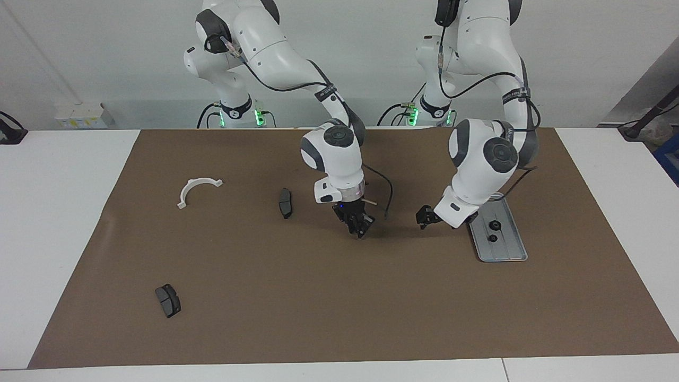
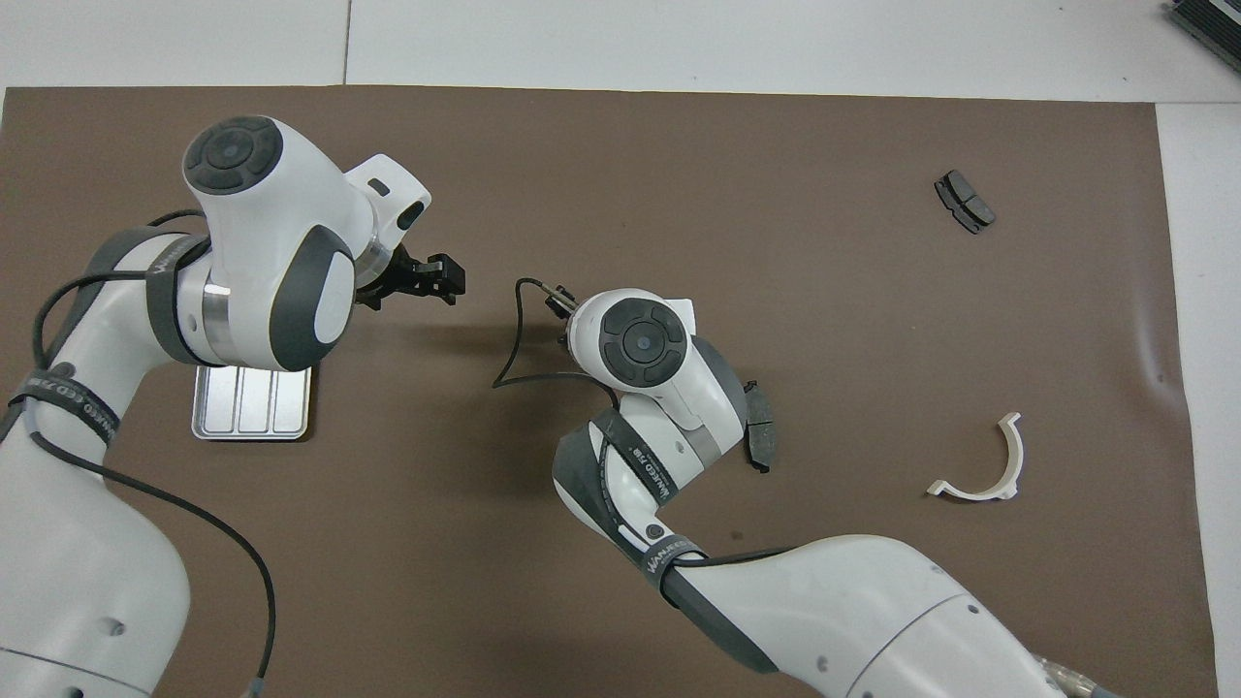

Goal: Pick bearing gear from pile to tray

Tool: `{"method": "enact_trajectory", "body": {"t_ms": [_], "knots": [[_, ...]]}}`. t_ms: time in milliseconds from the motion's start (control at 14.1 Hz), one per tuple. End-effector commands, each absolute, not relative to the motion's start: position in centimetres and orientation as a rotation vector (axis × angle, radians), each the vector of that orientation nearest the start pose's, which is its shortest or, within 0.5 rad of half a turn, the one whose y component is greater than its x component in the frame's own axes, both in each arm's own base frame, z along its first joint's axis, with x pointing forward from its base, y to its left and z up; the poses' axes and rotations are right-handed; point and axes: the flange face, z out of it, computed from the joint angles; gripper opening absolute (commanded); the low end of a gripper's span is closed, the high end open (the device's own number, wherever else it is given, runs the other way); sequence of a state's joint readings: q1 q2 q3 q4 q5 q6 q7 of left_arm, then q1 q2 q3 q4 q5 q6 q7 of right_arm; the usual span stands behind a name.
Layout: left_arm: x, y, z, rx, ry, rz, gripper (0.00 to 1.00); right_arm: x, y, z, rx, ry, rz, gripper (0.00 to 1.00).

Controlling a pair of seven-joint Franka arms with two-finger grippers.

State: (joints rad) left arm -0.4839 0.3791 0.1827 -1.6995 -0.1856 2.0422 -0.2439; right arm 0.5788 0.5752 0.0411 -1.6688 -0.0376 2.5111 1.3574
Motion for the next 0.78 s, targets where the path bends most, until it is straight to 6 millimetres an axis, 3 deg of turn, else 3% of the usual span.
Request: {"method": "enact_trajectory", "body": {"t_ms": [0, 142, 426, 711], "knots": [[61.5, -24.6, 37.3, -3.230, -0.193, 0.002, 0.88, 58.7, 39.6, 30.9, -2.712, 1.063, -0.213, 1.00], [61.1, -27.4, 36.5, -3.232, -0.321, -0.059, 0.82, 59.9, 36.5, 32.4, -2.738, 1.039, -0.234, 1.00], [59.6, -33.3, 33.8, -3.236, -0.486, -0.157, 0.78, 59.8, 27.3, 35.3, -2.886, 0.818, -0.247, 1.00], [57.3, -37.3, 31.8, -3.225, -0.462, -0.140, 0.74, 59.8, 19.8, 37.0, -3.023, 0.521, -0.225, 1.00]]}}
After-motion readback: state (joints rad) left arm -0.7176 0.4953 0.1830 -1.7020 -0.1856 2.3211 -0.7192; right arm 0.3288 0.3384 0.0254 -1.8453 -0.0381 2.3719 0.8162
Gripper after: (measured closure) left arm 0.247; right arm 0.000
